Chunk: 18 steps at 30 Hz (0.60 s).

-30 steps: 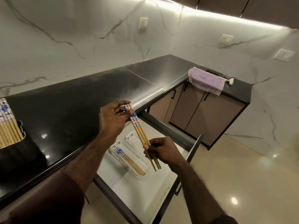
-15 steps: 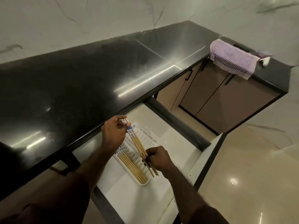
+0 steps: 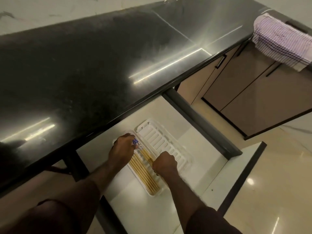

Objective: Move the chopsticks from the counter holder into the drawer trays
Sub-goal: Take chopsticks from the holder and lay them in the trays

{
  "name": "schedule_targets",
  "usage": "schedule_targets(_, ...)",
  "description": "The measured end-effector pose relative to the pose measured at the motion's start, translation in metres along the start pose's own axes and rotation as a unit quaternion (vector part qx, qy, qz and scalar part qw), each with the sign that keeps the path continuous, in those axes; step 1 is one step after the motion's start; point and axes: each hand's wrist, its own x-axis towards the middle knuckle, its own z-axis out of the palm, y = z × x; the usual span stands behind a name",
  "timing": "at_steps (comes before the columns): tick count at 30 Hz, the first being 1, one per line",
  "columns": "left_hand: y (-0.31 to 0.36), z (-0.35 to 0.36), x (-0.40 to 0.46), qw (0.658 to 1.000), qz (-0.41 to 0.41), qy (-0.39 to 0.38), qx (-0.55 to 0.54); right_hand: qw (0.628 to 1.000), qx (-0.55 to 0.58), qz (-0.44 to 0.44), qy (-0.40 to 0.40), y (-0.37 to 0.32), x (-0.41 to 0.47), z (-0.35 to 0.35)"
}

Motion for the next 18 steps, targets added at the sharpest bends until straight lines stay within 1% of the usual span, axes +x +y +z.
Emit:
schedule_targets(3,-0.005,0.009,0.0,0.997,0.025,-0.017,0.077,0.998,-0.044,-0.035,0.031,-0.008,0.0,0.01)
schedule_targets(6,-0.009,0.015,0.0,0.991,0.014,-0.068,0.117,0.99,-0.102,-0.065,0.076,-0.013,-0.004,0.028)
schedule_targets(12,-0.007,0.024,0.008,0.974,-0.03,-0.14,0.173,0.987,-0.114,-0.062,0.099,-0.001,-0.002,0.059)
schedule_targets(14,-0.004,0.026,0.008,0.972,-0.047,-0.162,0.164,0.985,-0.115,-0.069,0.108,0.002,-0.001,0.064)
schedule_targets(15,-0.006,0.028,0.008,0.976,-0.048,-0.16,0.142,0.984,-0.116,-0.074,0.112,0.004,-0.001,0.066)
schedule_targets(17,-0.012,0.031,0.004,0.986,-0.036,-0.132,0.095,0.983,-0.119,-0.081,0.117,0.005,0.0,0.069)
schedule_targets(18,-0.014,0.032,0.002,0.988,-0.032,-0.123,0.089,0.982,-0.124,-0.085,0.116,0.005,0.001,0.07)
